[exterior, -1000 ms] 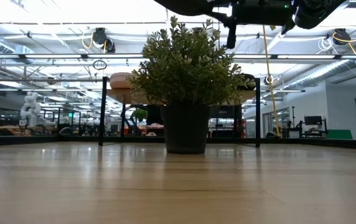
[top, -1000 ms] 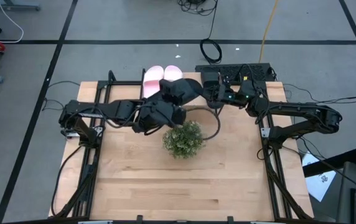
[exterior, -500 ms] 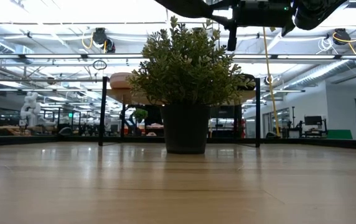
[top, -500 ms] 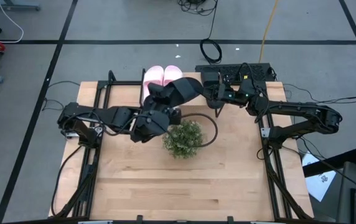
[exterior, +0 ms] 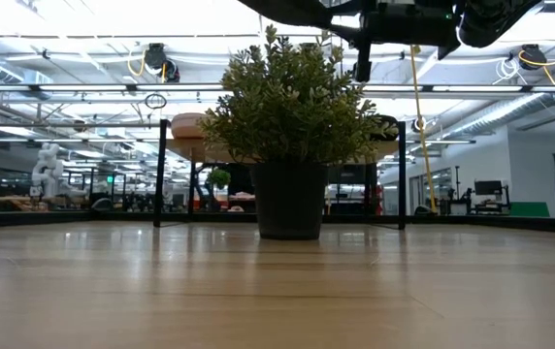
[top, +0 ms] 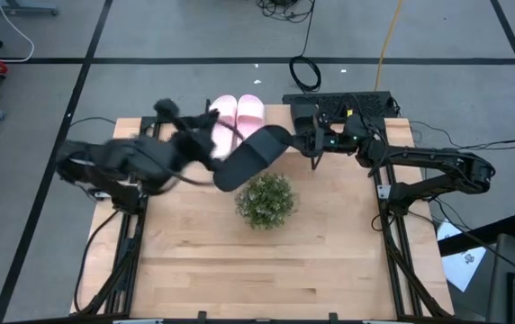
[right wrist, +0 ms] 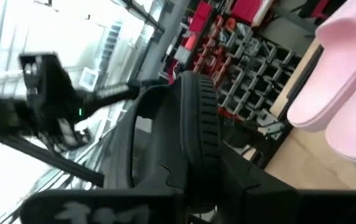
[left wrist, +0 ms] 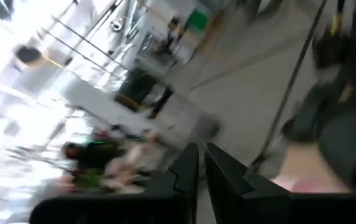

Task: Pick and place slides into the shelf
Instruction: Put the black slipper on the shelf

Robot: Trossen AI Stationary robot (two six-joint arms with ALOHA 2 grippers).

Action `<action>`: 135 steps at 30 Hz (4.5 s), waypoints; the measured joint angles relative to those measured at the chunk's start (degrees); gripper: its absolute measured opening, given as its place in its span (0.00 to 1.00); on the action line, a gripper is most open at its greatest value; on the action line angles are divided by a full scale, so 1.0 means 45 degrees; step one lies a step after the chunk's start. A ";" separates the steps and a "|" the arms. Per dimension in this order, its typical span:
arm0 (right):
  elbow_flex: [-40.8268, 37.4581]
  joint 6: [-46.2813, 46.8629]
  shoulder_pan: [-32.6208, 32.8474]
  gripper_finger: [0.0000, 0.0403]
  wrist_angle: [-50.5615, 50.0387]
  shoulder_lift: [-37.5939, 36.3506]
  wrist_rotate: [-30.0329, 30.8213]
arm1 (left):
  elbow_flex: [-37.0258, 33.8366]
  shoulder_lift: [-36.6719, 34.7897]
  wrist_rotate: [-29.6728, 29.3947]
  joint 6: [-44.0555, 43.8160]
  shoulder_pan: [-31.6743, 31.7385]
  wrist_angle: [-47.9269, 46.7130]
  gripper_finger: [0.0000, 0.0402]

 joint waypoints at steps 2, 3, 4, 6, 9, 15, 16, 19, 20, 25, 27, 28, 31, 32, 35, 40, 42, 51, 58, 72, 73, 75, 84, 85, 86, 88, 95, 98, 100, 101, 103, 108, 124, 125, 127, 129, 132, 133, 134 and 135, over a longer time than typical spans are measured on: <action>0.0000 -0.0183 -0.0019 0.08 -0.0050 0.0000 -0.0272 | 0.0000 -0.0522 0.1064 -0.1573 -0.0114 0.0024 0.08; 0.0000 -0.0306 -0.0047 0.08 -0.0029 0.0000 -0.0352 | 0.0005 -0.0736 0.1883 -0.2546 -0.0126 0.0033 0.08; 0.0000 -0.0439 -0.0065 0.08 -0.0002 0.0000 -0.0471 | 0.0005 -0.0938 0.2841 -0.3573 -0.0123 0.0003 0.08; 0.0000 -0.0631 -0.0104 0.08 0.0023 -0.0012 -0.0577 | 0.0005 -0.1236 0.4807 -0.5657 -0.0123 -0.0150 0.08; 0.0000 -0.1092 -0.0126 0.08 -0.0006 -0.0015 -0.0530 | 0.0005 -0.1410 0.7150 -0.8412 -0.0004 -0.0168 0.08; 0.0000 -0.2513 -0.0121 0.08 0.0301 -0.0015 -0.0190 | -0.0005 -0.0687 0.9348 -1.2054 -0.0002 -0.0293 0.08; 0.0000 -0.2754 -0.0126 0.08 0.0428 -0.0015 -0.0182 | -0.0019 -0.0496 0.9367 -1.2685 -0.0007 -0.0314 0.08; 0.0010 -0.3466 -0.0126 0.08 0.0697 -0.0019 -0.0104 | -0.0029 -0.0158 0.9387 -1.4429 0.0008 -0.0362 0.08; 0.0015 -0.3636 -0.0126 0.08 0.0715 -0.0019 -0.0150 | -0.0029 -0.0115 0.9377 -1.4874 -0.0004 -0.0383 0.08; 0.0015 -0.3485 -0.0466 0.08 0.0622 -0.0046 -0.2110 | -0.0029 -0.0002 0.9058 -1.6053 -0.0188 -0.0333 0.08; 0.0017 -0.2946 -0.0702 0.08 0.0587 -0.0053 -0.3343 | -0.0029 -0.0002 0.8861 -1.6207 -0.0286 -0.0376 0.08; 0.0019 -0.2676 -0.0841 0.08 0.0567 -0.0053 -0.3894 | -0.0025 -0.0002 0.8812 -1.6212 -0.0355 -0.0385 0.08; 0.0019 -0.1917 -0.1197 0.08 0.0494 -0.0053 -0.5402 | -0.0015 0.0041 0.8807 -1.6234 -0.0519 -0.0651 0.08; 0.0019 -0.1717 -0.1278 0.08 0.0490 -0.0053 -0.5864 | -0.0015 0.0122 0.8858 -1.6232 -0.0541 -0.0668 0.08; 0.0019 -0.1096 -0.1472 0.08 0.0486 -0.0058 -0.7101 | -0.0014 0.0433 0.9416 -1.5818 -0.0604 -0.0682 0.08; 0.0019 -0.0473 -0.1491 0.08 0.0428 -0.0058 -0.8147 | -0.0010 0.1360 1.0484 -1.3538 -0.0560 -0.0229 0.08; 0.0019 -0.0423 -0.1452 0.08 0.0228 -0.0058 -0.8314 | -0.0015 0.1745 1.0672 -1.2534 -0.0560 0.0081 0.08; 0.0019 -0.0374 -0.1384 0.08 -0.0704 -0.0058 -0.8563 | -0.0015 0.2077 0.9958 -0.7969 -0.1174 0.1668 0.08; 0.0019 -0.0092 -0.1384 0.08 -0.0652 -0.0058 -0.8540 | -0.0015 0.2292 0.6480 -0.3887 -0.1685 0.2597 0.08; 0.0019 0.0884 -0.1381 0.08 -0.0268 -0.0049 -0.8190 | -0.0015 0.3922 0.4300 0.1039 -0.1300 0.4558 0.08; 0.0019 0.0970 -0.1395 0.08 -0.0264 -0.0049 -0.8209 | -0.0015 0.4028 0.3939 0.1266 -0.1347 0.4554 0.08; 0.0019 0.1247 -0.1482 0.08 -0.0269 -0.0049 -0.8306 | -0.0015 0.4143 0.3388 0.1483 -0.1465 0.4544 0.08; 0.0019 0.2212 -0.2242 0.08 -0.0342 -0.0049 -0.9011 | -0.0015 0.4085 0.1958 0.1466 -0.2433 0.4479 0.08; 0.0019 0.2212 -0.2367 0.08 -0.0450 -0.0049 -0.9118 | -0.0015 0.4071 0.1741 0.1433 -0.2564 0.4480 0.08; 0.0019 0.2214 -0.2465 0.08 -0.0604 -0.0049 -0.9186 | -0.0015 0.4058 0.1489 0.1389 -0.2671 0.4463 0.08; 0.0019 0.2212 -0.2571 0.08 -0.0758 -0.0049 -0.9190 | -0.0015 0.4054 0.0961 0.1373 -0.2846 0.4263 0.08; 0.0019 0.2212 -0.2470 0.08 -0.0750 -0.0049 -0.9173 | 0.0008 0.4055 0.0150 0.0929 -0.3083 0.4209 0.08; 0.0019 0.2216 -0.2458 0.08 -0.0750 -0.0049 -0.9146 | 0.0688 0.4107 0.0145 0.1347 -0.3066 0.4176 0.08; 0.0019 0.2212 -0.2463 0.08 -0.0745 -0.0049 -0.9122 | 0.1456 0.4075 0.0723 0.1229 -0.2922 0.4322 0.08; 0.0019 0.2212 -0.2463 0.08 -0.0751 -0.0049 -0.9110 | 0.1890 0.4055 0.1222 0.1031 -0.2834 0.4345 0.08; 0.0019 0.2212 -0.2463 0.08 -0.0744 -0.0049 -0.9111 | 0.2970 0.4054 0.2215 0.0797 -0.2674 0.4325 0.08; 0.0019 0.2190 -0.2459 0.08 -0.0639 -0.0049 -0.9109 | 0.5210 0.3678 0.4079 0.2258 -0.2569 0.5282 0.08; 0.0019 0.2473 -0.2461 0.08 -0.0553 -0.0049 -0.8865 | 0.5209 0.0976 1.0255 -0.2464 -0.1984 -0.1263 0.08; 0.0019 0.2484 -0.2462 0.08 -0.0555 -0.0049 -0.8860 | 0.5198 0.1166 1.0315 -0.2867 -0.1750 -0.1829 0.08; 0.0019 0.2484 -0.2463 0.08 -0.0555 -0.0049 -0.8852 | 0.5204 0.1443 1.0523 -0.3648 -0.1316 -0.2855 0.08; 0.0019 0.2487 -0.2459 0.08 -0.0566 -0.0049 -0.8809 | 0.5232 0.1650 1.0550 -0.4290 -0.0952 -0.3885 0.08; 0.0019 0.2488 -0.2459 0.08 -0.0589 -0.0049 -0.8758 | 0.5246 0.2092 1.0878 -0.4761 -0.0362 -0.4871 0.08; 0.0019 0.2488 -0.2458 0.08 -0.0638 -0.0049 -0.8654 | 0.5228 0.2238 1.1122 -0.4877 -0.0184 -0.5055 0.08; 0.0019 0.2488 -0.2459 0.08 -0.0661 -0.0049 -0.8517 | 0.5221 0.2360 1.1395 -0.4982 -0.0004 -0.5147 0.08; 0.0019 0.2488 -0.2463 0.08 -0.0675 -0.0049 -0.8455 | 0.5238 0.2445 1.1655 -0.5038 0.0165 -0.5258 0.08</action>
